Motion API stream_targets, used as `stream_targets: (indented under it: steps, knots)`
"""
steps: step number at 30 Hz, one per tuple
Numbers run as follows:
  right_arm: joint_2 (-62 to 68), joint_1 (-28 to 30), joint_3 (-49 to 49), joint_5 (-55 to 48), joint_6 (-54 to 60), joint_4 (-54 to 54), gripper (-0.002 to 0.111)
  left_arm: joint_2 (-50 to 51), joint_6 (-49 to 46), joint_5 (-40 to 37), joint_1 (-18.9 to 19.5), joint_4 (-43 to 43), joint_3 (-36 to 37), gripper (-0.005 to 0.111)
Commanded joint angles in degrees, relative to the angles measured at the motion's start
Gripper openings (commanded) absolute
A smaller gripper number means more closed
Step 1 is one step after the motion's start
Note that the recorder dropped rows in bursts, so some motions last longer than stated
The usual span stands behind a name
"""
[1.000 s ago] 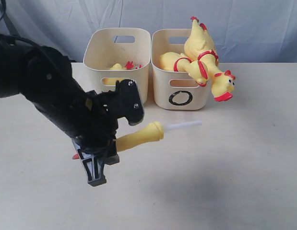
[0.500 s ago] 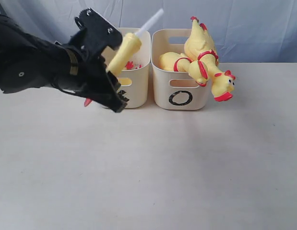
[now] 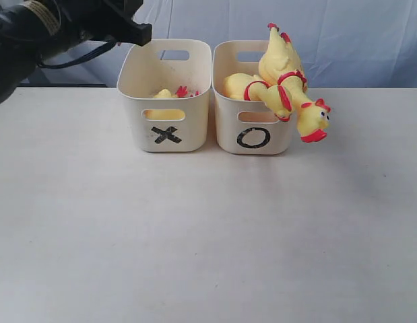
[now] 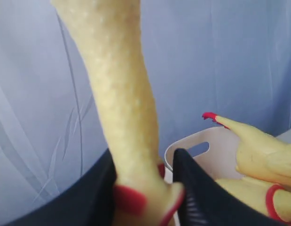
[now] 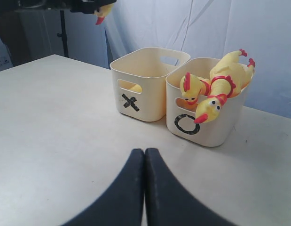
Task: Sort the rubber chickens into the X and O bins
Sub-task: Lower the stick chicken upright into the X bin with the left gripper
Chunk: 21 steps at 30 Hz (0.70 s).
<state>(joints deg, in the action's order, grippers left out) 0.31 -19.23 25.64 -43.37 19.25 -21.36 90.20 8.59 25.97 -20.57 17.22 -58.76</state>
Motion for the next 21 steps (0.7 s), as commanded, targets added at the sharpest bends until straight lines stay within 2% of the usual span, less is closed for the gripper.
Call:
stream_targets:
  steps: [1,3,13,17,21]
  knots:
    - [-0.31,-0.25,-0.25,0.52,0.02,0.27,-0.001,6.67,0.28,12.44,2.17,-0.88,-0.17,0.0]
    - [-0.31,-0.25,-0.25,0.52,0.02,0.27,-0.001,9.41,0.28,14.29,2.84,-0.7,-0.93,0.0]
    - [-0.31,-0.25,-0.25,0.52,0.02,0.27,-0.001,20.54,1.41,13.27,4.01,1.16,-9.56,0.0]
    - [-0.31,-0.25,-0.25,0.52,0.02,0.27,-0.001,23.85,7.5,9.47,4.36,6.4,-14.23,0.0]
    - [-0.31,-0.25,-0.25,0.52,0.02,0.27,-0.001,26.16,15.86,4.44,5.17,15.11,-17.98,0.0]
